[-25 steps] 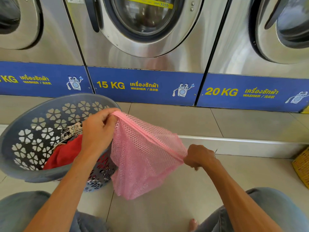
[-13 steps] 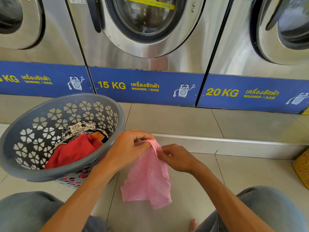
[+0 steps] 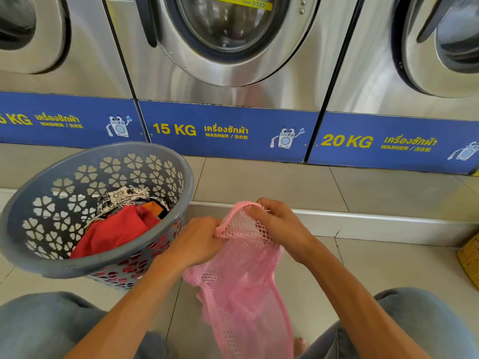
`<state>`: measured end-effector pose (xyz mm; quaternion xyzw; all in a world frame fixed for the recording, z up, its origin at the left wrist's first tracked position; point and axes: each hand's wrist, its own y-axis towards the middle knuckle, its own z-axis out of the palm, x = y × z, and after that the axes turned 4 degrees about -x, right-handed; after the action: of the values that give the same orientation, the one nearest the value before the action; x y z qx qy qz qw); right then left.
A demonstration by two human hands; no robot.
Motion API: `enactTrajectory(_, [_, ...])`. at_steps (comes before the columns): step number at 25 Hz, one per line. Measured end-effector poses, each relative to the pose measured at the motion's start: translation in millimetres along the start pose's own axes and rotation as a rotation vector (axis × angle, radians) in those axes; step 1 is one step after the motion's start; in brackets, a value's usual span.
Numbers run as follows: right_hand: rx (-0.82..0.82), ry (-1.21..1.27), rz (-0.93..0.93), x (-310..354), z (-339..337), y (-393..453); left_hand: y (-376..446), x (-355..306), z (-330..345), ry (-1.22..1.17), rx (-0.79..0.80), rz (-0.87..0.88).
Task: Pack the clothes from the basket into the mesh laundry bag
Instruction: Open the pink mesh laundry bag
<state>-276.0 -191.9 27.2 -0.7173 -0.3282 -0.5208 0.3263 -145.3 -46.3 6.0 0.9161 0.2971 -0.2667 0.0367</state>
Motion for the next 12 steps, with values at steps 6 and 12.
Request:
enactTrajectory(6, [0.097, -0.755, -0.164, -14.1, -0.7, 4.5, 9.9, 7.3, -20.8, -0.431, -0.24, -0.061])
enactTrajectory(12, [-0.015, -0.656, -0.167, -17.3, -12.0, 14.2, 9.6, 2.6, -12.2, -0.512, -0.179, -0.042])
